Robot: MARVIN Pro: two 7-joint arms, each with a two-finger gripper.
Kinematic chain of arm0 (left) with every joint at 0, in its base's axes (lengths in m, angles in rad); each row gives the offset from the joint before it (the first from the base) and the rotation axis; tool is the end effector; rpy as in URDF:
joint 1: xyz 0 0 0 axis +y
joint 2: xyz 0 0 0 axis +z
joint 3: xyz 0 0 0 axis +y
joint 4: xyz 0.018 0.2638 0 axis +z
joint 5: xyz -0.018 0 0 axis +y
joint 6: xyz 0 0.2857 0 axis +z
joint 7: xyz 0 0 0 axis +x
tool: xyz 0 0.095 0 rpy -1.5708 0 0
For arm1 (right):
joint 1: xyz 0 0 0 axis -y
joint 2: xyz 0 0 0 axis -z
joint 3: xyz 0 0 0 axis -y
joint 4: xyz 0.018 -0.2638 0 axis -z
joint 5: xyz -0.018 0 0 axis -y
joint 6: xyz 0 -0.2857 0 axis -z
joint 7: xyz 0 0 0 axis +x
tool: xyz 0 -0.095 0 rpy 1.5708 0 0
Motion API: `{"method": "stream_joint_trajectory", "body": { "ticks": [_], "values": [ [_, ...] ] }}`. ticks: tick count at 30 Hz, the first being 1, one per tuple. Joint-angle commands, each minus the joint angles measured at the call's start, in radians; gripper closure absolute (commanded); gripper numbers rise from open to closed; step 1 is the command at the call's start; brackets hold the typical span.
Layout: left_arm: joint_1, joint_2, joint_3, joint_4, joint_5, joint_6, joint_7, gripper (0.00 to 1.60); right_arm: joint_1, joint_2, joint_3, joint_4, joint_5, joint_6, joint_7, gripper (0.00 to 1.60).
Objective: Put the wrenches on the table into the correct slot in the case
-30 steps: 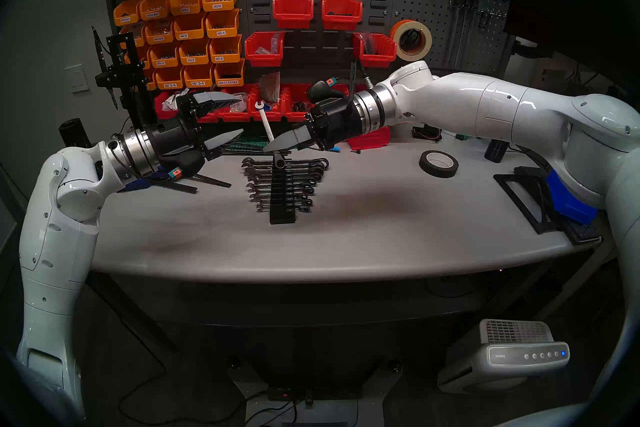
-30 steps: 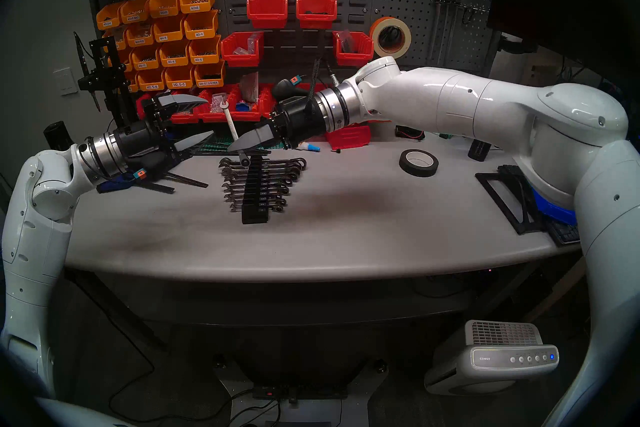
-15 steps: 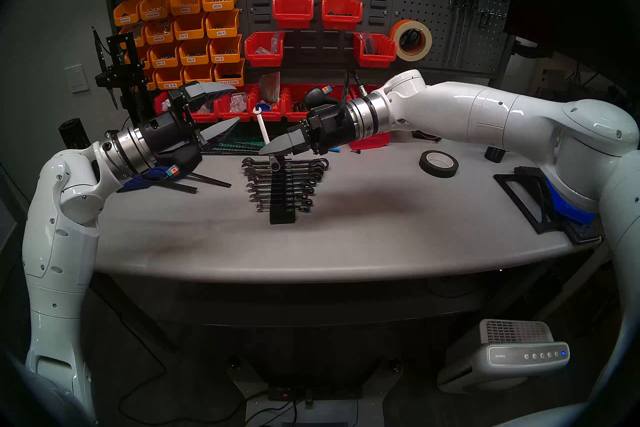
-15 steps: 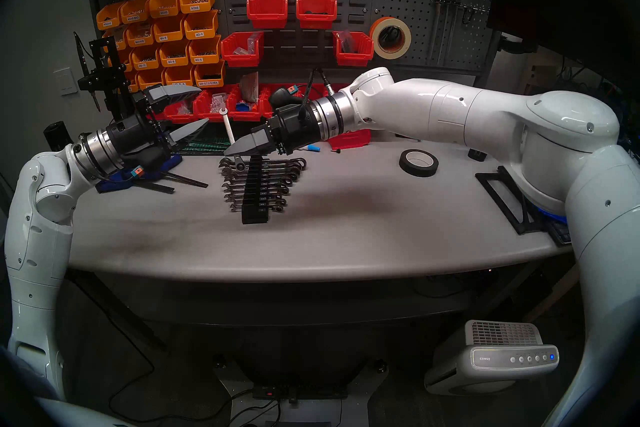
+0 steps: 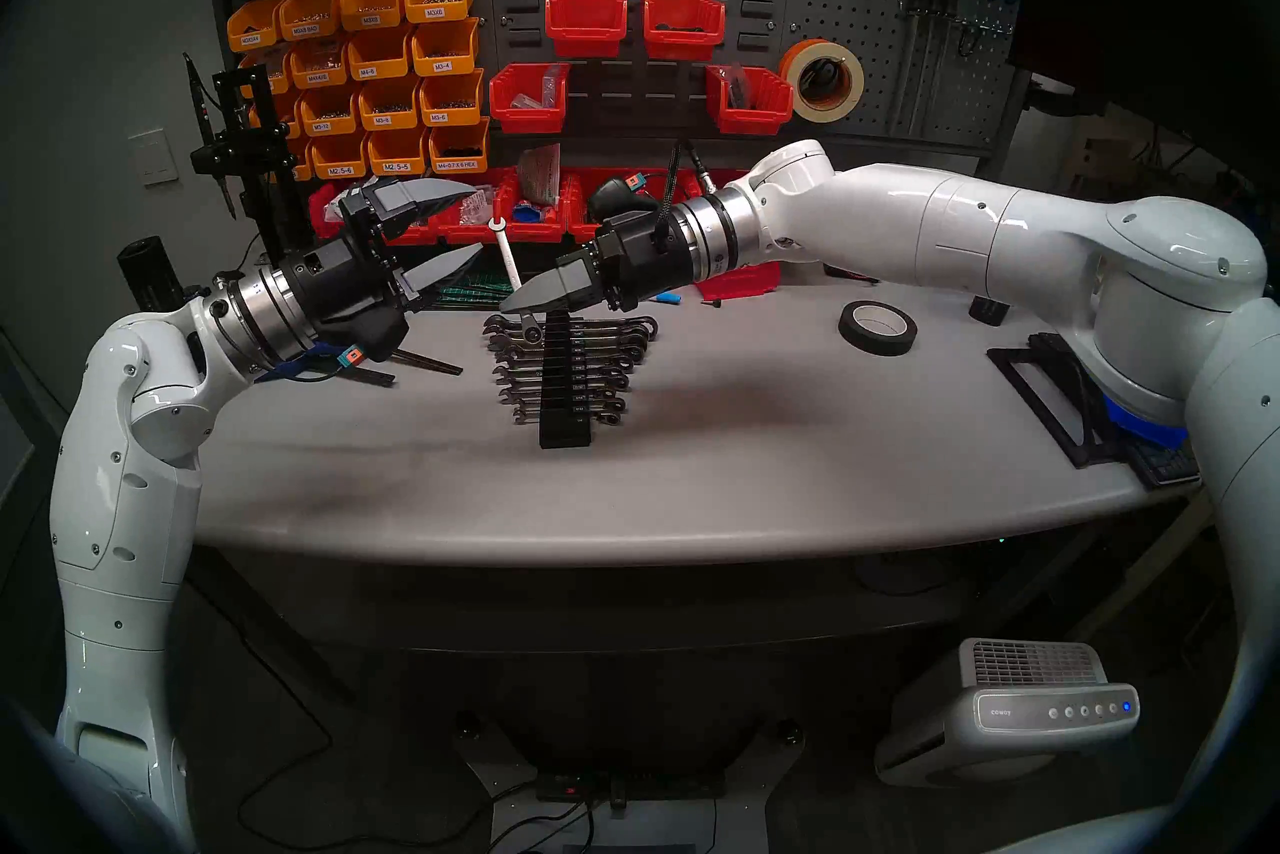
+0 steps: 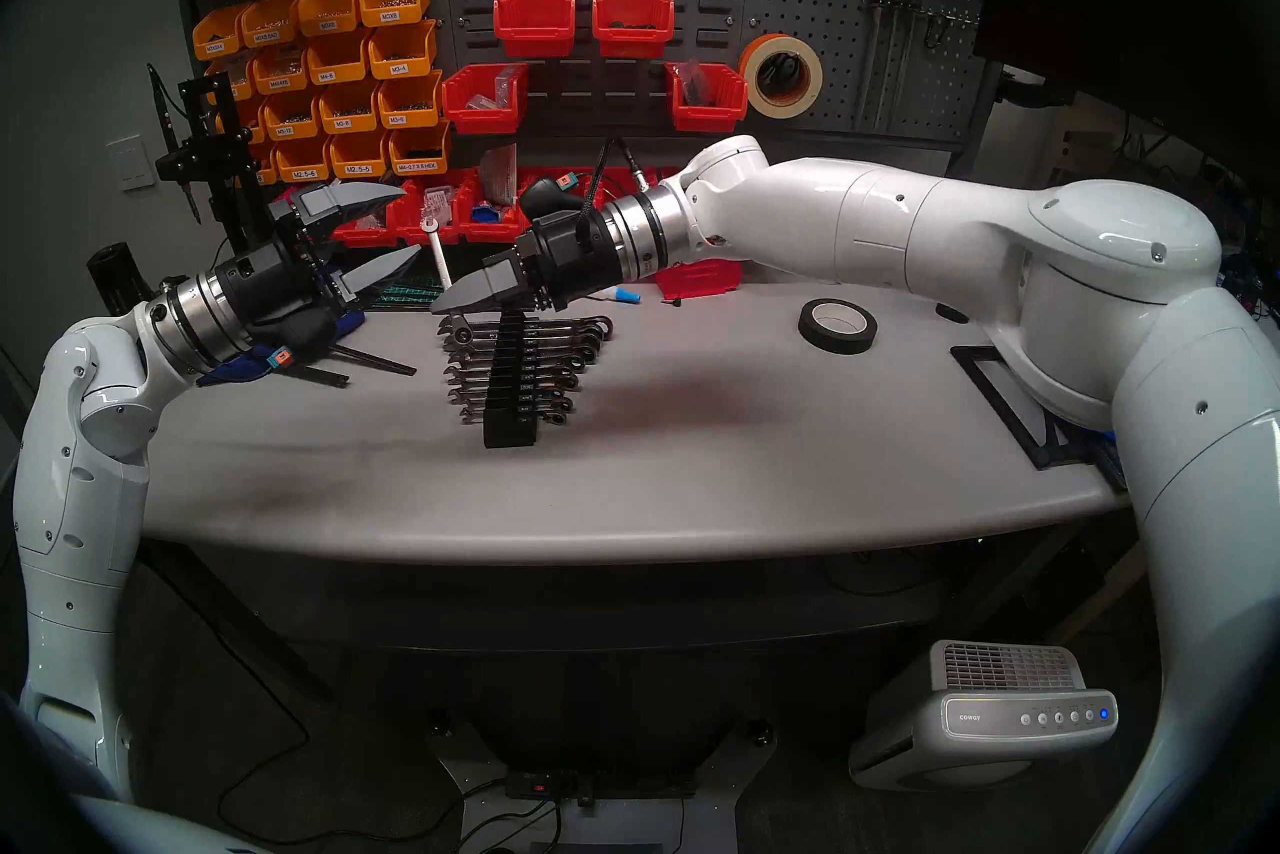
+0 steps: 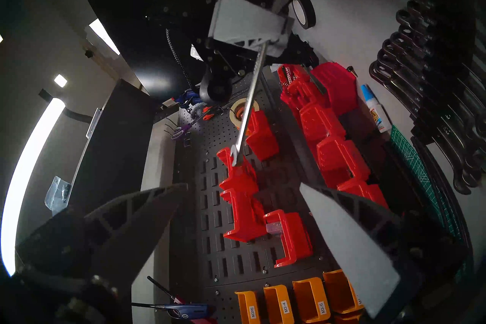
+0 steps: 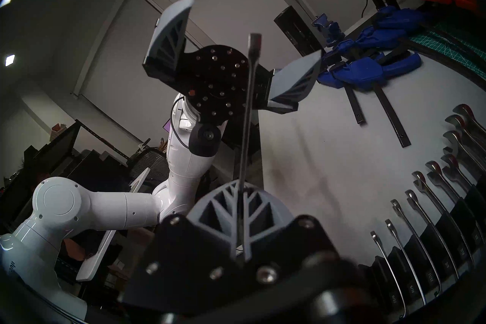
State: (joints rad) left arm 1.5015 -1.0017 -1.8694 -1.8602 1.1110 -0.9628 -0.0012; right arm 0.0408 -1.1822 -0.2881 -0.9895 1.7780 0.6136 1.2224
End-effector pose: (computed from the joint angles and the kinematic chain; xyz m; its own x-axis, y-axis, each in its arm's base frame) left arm 0.3514 0.1091 -0.0853 -0.6416 -0.6297 -0.4380 0.4364 0.1698 -0.8836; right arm 0.4654 0.1415 -0.0717 0.6228 0.3824 0.6826 0.7160 0.0732 -0.6943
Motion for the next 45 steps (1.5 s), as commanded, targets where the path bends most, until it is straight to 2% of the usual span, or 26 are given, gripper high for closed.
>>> {"method": "stream_joint_trajectory", "body": {
  "ticks": [1, 8, 12, 24, 25, 27, 28, 31, 33, 38, 40, 45],
  "values": [
    [0.010, 0.017, -0.020, -0.048, -0.025, 0.003, 0.044, 0.30, -0.003, -0.030, 0.028, 0.028, 0.020, -0.004, 0.072, 1.60],
    [0.054, 0.028, -0.027, -0.076, -0.041, 0.003, 0.051, 0.22, -0.007, -0.054, 0.030, 0.050, 0.014, -0.004, 0.077, 1.60],
    [0.072, 0.035, -0.024, -0.077, -0.036, 0.003, 0.052, 0.11, -0.005, -0.065, 0.031, 0.052, 0.009, -0.006, 0.084, 1.60],
    [0.068, 0.051, -0.010, -0.066, -0.017, 0.003, 0.071, 0.14, -0.011, -0.073, 0.029, 0.053, 0.011, 0.010, 0.094, 1.60],
    [0.067, 0.051, -0.009, -0.065, -0.016, 0.003, 0.073, 0.25, -0.012, -0.074, 0.029, 0.053, 0.012, 0.010, 0.092, 1.60],
    [0.066, 0.053, -0.006, -0.063, -0.015, 0.003, 0.079, 0.34, -0.014, -0.079, 0.027, 0.055, 0.009, 0.014, 0.090, 1.60],
    [0.065, 0.060, -0.004, -0.061, -0.016, 0.003, 0.079, 0.28, -0.018, -0.084, 0.026, 0.058, 0.008, 0.015, 0.089, 1.60],
    [0.069, 0.062, -0.002, -0.059, -0.013, 0.003, 0.087, 0.35, -0.022, -0.091, 0.029, 0.065, 0.007, 0.013, 0.079, 1.60],
    [0.072, 0.064, 0.000, -0.057, -0.010, 0.003, 0.091, 0.28, -0.022, -0.100, 0.031, 0.077, 0.009, 0.015, 0.084, 1.60],
    [0.082, 0.068, 0.002, -0.051, -0.003, 0.003, 0.099, 0.26, -0.020, -0.110, 0.038, 0.087, 0.013, 0.019, 0.079, 1.60],
    [0.086, 0.071, 0.002, -0.047, -0.001, 0.003, 0.101, 0.16, -0.017, -0.108, 0.046, 0.081, 0.019, 0.022, 0.062, 1.60],
    [0.091, 0.080, 0.002, -0.035, 0.013, 0.003, 0.113, 0.24, -0.012, -0.112, 0.046, 0.092, 0.014, 0.035, 0.076, 1.60]
  ]
}}
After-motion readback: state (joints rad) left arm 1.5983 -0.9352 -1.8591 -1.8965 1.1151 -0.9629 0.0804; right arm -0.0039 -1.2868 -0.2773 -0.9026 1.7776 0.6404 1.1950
